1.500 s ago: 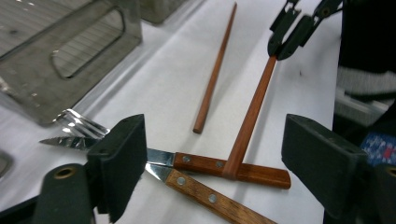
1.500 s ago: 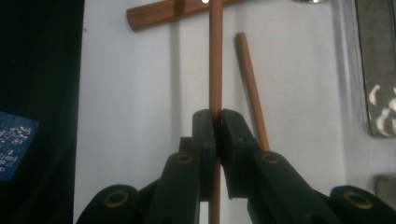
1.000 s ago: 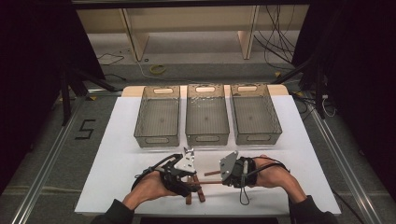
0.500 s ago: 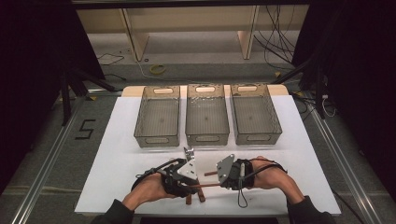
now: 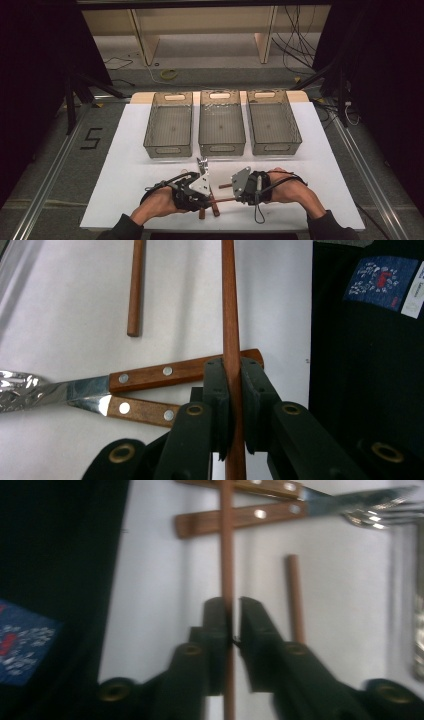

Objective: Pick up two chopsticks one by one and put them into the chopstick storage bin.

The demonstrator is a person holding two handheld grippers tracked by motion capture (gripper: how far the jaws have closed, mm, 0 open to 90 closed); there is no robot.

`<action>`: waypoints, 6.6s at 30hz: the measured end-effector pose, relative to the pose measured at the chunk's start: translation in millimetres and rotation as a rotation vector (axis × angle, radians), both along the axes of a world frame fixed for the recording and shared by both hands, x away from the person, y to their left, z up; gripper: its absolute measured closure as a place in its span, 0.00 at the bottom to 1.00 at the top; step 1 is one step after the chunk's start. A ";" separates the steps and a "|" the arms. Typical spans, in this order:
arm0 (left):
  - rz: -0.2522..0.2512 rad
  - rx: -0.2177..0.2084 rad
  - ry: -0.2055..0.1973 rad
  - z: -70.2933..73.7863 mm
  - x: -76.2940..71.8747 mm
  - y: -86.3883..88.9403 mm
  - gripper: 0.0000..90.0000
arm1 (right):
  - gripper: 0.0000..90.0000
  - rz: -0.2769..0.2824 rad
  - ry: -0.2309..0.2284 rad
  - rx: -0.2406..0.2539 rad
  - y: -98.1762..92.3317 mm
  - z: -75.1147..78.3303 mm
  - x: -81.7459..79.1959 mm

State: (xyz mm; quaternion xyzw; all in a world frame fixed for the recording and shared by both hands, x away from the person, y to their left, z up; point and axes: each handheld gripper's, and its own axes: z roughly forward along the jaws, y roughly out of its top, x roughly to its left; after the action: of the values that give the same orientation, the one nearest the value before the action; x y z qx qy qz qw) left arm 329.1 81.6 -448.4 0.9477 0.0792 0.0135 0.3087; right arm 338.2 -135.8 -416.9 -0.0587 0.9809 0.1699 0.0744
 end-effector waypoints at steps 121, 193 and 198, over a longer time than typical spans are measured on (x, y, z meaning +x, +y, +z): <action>0.635 -0.473 -0.069 23.4 42.5 96.9 0.19 | 0.63 -0.259 0.094 -0.131 -35.6 -24.1 74.9; 0.364 -0.282 -0.010 18.6 28.8 34.4 0.24 | 0.95 -0.075 -0.019 -0.094 -6.4 -3.9 38.3; 0.316 -0.235 0.002 16.3 29.0 19.9 0.30 | 0.95 -0.046 -0.043 -0.096 -0.2 -0.1 33.8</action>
State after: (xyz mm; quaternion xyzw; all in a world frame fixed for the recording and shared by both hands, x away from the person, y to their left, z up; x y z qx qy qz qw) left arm 358.1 101.5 -432.0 0.8809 0.2284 0.0513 0.4113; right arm 372.0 -136.0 -417.0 -0.0434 0.9872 0.1197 0.0965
